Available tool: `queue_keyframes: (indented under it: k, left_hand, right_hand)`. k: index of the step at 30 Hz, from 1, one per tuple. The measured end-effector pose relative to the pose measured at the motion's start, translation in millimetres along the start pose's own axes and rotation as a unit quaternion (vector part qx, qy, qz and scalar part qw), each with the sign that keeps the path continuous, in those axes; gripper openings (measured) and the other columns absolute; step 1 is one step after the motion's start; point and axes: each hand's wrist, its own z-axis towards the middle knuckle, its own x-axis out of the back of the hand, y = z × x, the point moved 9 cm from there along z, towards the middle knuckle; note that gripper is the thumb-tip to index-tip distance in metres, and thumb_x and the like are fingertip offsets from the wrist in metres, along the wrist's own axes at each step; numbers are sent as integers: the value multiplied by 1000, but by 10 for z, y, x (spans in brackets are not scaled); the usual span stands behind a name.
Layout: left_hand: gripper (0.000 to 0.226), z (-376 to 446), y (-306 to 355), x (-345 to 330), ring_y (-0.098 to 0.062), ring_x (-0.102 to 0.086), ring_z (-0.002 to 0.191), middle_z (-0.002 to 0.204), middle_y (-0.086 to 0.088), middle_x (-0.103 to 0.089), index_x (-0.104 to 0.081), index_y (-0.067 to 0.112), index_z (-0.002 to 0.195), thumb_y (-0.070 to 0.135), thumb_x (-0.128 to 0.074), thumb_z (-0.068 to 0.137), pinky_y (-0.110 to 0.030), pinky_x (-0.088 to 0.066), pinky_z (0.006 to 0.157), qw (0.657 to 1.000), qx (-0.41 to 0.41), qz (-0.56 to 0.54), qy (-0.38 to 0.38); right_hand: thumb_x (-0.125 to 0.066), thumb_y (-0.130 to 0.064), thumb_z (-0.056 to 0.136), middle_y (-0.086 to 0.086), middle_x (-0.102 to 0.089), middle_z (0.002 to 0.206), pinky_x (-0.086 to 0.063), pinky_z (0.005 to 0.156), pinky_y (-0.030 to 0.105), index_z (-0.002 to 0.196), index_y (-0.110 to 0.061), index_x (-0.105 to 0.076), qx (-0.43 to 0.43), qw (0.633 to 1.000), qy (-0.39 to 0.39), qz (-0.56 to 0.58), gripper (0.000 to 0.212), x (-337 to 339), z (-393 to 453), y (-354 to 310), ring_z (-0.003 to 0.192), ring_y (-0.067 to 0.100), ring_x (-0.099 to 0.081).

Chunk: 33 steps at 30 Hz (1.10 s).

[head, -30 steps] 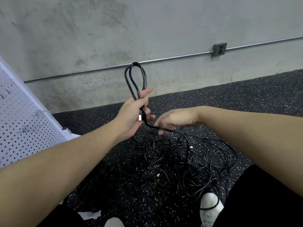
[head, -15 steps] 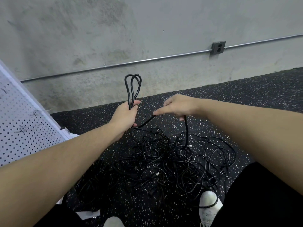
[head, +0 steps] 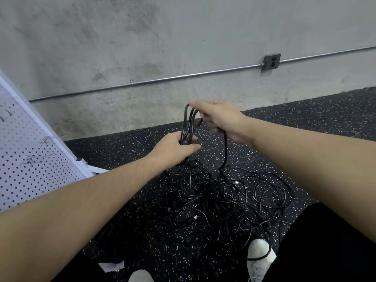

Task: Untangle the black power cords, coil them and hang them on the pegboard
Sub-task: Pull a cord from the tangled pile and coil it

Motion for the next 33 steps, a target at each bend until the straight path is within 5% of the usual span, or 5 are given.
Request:
queue_keyframes:
  k: [5, 12, 18, 21, 33]
  left_hand:
    - [22, -14, -165, 48, -5, -35, 39, 47, 16, -37, -69, 32, 105, 31, -47, 107, -21, -29, 42, 1000, 14, -17, 2]
    - [42, -70, -52, 3, -17, -49, 73, 79, -3, -51, -66, 16, 88, 46, -44, 107, -27, -35, 59, 1000, -17, -9, -12]
    - [38, -132, 118, 11, -10, -44, 56, 65, 2, -48, -58, 17, 80, 43, -48, 106, -17, -36, 51, 995, -86, -43, 20]
    - [36, -145, 105, 17, -11, -43, 58, 69, 0, -49, -54, 16, 82, 43, -48, 106, -17, -35, 51, 995, -88, -37, 14]
    - [48, -96, 188, -200, -20, -70, 110, 105, -4, -78, -58, 17, 68, 42, -46, 107, -40, -43, 105, 976, -39, -193, -94]
  right_hand:
    - [-59, -29, 102, -10, -44, 62, -30, 48, 21, 100, -15, -72, 29, 998, -40, 45, 19, -31, -13, -50, 55, 7, -37]
    - [-67, -36, 96, -12, -65, 92, -42, 73, 14, 99, -20, -74, 106, 980, 140, -90, 17, 227, -49, -221, 77, -6, -56]
    - [-75, -38, 90, 13, -72, 101, -57, 61, 36, 119, -17, -45, 22, 989, 124, 84, 47, 211, -46, -41, 69, 22, -66]
    - [-71, -48, 91, 8, -74, 82, -63, 66, 33, 107, -9, -63, -45, 992, 77, 91, 43, 124, -50, 58, 72, 19, -70]
    - [-50, -46, 104, -7, -25, 48, -20, 43, 20, 71, -22, -33, -82, 931, 61, 350, 44, -151, -42, -30, 43, 10, -23]
